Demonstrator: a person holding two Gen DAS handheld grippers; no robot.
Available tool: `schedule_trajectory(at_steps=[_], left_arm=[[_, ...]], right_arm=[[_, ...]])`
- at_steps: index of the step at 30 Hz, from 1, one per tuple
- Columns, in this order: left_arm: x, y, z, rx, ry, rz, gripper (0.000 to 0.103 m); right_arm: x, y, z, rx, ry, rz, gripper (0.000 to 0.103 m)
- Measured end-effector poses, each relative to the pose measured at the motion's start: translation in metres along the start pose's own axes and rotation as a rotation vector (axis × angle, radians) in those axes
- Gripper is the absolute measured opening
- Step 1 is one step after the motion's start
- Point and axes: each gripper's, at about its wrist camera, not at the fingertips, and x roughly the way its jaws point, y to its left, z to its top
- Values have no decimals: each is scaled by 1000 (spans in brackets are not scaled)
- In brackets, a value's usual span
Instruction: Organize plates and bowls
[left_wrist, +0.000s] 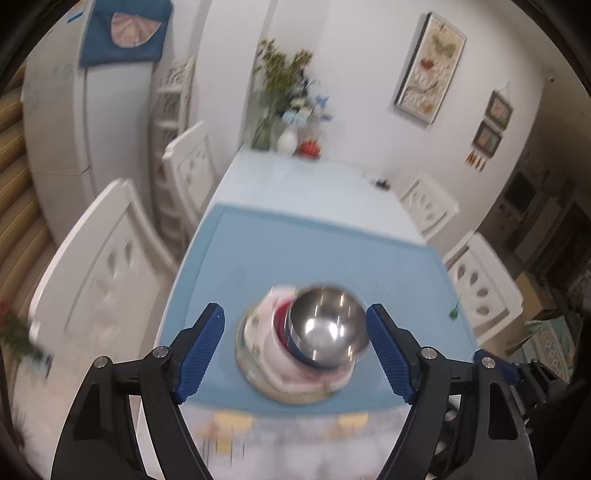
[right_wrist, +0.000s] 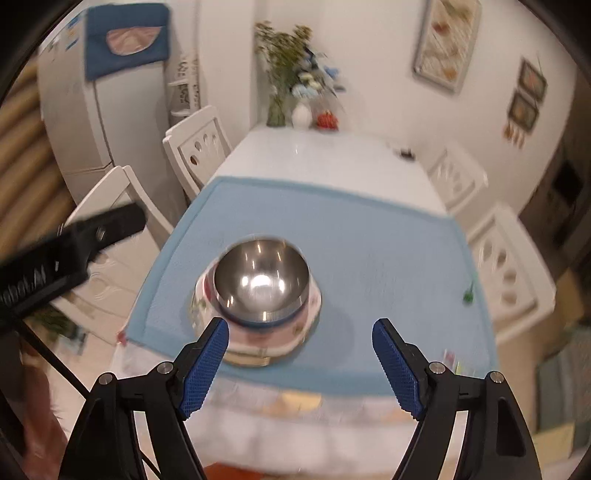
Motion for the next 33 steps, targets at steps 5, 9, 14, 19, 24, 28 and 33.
schedule_trajectory(at_steps=[5, 9, 14, 19, 24, 28, 33], left_arm=[[-27, -24, -41, 32, 4, 91, 78], [-50, -49, -66, 118, -46, 191, 78], [-63, -62, -84, 146, -6, 212, 78], [-70, -68, -94, 169, 9, 216, 78], [-64, -71, -94, 187, 31, 208, 78], [-58, -64, -90, 169, 53, 198, 78], [-49, -49, -83, 124, 65, 193, 78]], right_arm=[[-20, -27, -27, 87, 35, 27, 78], [-40, -37, -52, 126, 36, -7, 78], [-57, -44, -87, 190, 37, -48, 78], [-61, -49, -105, 250, 55, -39, 78], [-56, -51, -108, 281, 75, -46, 78], [-51, -48, -102, 278, 84, -55, 78], [-43, -36, -90, 261, 82, -64, 78]])
